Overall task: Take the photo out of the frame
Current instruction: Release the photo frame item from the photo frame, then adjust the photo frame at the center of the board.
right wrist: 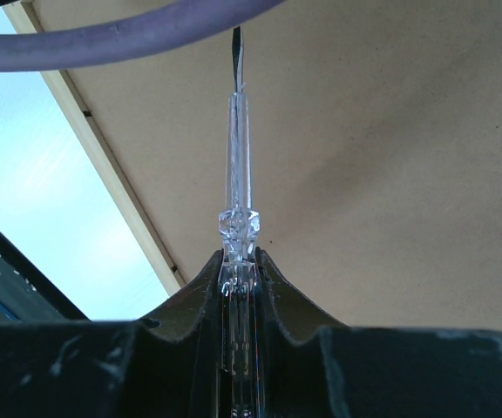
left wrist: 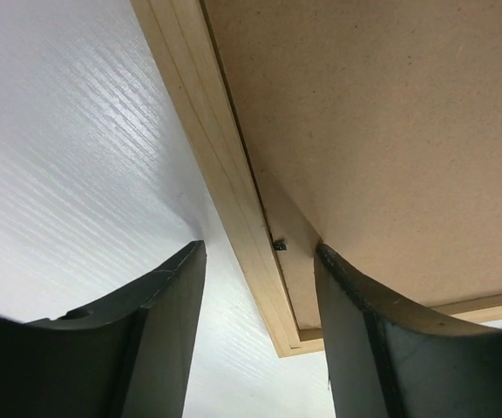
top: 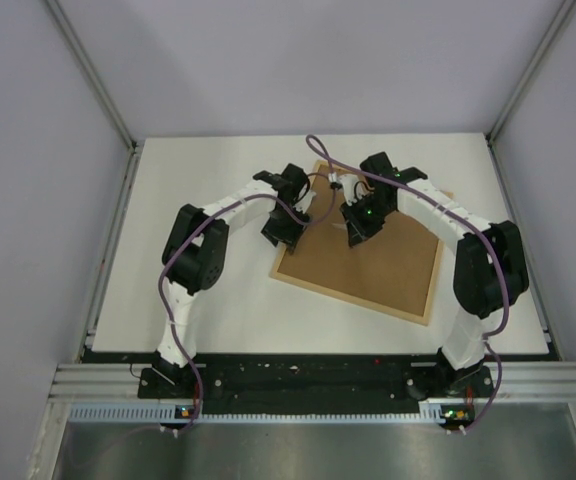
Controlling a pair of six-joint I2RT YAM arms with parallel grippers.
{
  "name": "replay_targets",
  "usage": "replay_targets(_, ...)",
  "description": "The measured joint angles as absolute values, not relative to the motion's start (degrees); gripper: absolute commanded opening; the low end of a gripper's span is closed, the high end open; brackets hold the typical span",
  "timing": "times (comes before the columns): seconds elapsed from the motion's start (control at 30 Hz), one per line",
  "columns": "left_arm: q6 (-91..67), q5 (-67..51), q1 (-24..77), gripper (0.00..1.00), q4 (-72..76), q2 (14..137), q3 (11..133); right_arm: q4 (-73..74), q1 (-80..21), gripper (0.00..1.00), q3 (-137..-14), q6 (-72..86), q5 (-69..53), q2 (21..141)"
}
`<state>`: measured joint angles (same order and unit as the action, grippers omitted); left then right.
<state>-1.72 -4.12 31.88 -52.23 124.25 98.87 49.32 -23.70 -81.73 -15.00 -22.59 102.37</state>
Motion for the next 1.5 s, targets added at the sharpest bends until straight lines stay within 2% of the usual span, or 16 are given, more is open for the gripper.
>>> replay_targets(0.2, -2.3, -3.3, 32.1, 0.43, -52.6, 124.2, 98.9, 48.6, -23.7, 0.00, -81.7, -15.0, -23.3, 102.3)
replay_targets(0.47, -3.0, -2.9, 32.5, 0.36, -52.6, 124.2, 98.9, 47.9, -23.6, 0.00, -81.3, -15.0, -24.4, 101.8)
replay_targets(0.7, -3.4, -2.1, 32.5, 0.25, -53.0, 124.3, 99.2, 47.4, -23.6, 0.00, -80.4, -15.0, -25.3, 101.8)
replay_targets(0.83, -3.9, -1.8, 32.5, 0.13, -53.2, 124.3, 99.4, 47.5, -23.6, 0.00, -80.1, -15.0, -25.6, 101.9)
replay_targets(0.9, -4.2, -1.8, 32.5, 0.00, -53.2, 124.3, 99.4, 47.5, -23.6, 0.00, -80.1, -15.0, -25.7, 101.9)
replay_targets(1.13, -5.3, -3.3, 31.8, 0.00, -53.2, 124.3, 99.4, 47.3, -23.6, 0.00, -79.8, -15.0, -26.3, 102.2)
replay_targets(1.5, -11.6, -16.3, 24.2, 0.00, -46.2, 121.2, 94.2, 46.1, -23.6, 0.00, -78.9, -14.9, -27.3, 106.8)
